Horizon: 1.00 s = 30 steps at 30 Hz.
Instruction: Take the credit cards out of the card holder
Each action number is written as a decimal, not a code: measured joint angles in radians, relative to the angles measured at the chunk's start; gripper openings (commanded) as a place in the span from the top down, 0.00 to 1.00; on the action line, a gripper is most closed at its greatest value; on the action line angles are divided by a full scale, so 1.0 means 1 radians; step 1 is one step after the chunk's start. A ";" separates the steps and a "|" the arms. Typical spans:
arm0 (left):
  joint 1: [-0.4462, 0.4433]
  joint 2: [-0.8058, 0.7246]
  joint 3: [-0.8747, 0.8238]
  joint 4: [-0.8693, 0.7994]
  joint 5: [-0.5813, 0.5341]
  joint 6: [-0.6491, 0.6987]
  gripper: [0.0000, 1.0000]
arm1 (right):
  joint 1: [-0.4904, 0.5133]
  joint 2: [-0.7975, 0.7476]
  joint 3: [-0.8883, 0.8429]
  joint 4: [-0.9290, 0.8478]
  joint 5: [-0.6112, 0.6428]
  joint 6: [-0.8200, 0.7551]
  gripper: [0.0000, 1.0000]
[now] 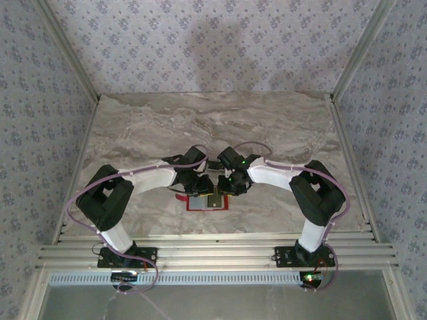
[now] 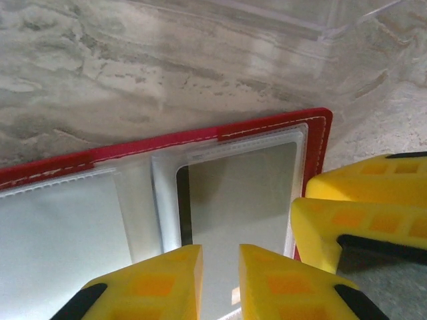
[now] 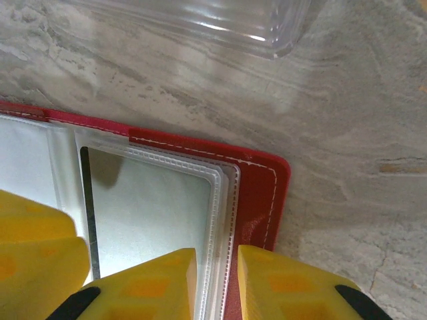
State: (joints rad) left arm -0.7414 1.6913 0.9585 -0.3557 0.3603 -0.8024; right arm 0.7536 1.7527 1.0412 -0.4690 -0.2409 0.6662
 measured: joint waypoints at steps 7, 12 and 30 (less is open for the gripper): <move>0.000 0.015 0.000 0.002 0.000 -0.002 0.77 | 0.000 0.000 -0.006 0.003 0.000 0.000 0.75; 0.000 0.022 0.000 0.002 0.000 -0.002 0.77 | 0.000 0.000 -0.007 0.003 0.000 0.000 0.75; 0.002 0.039 0.000 0.020 0.023 -0.002 0.75 | 0.002 0.005 -0.008 0.006 -0.002 0.000 0.76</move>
State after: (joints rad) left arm -0.7395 1.7298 0.9581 -0.3359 0.3832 -0.8047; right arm 0.7555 1.7576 1.0328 -0.4629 -0.2432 0.6662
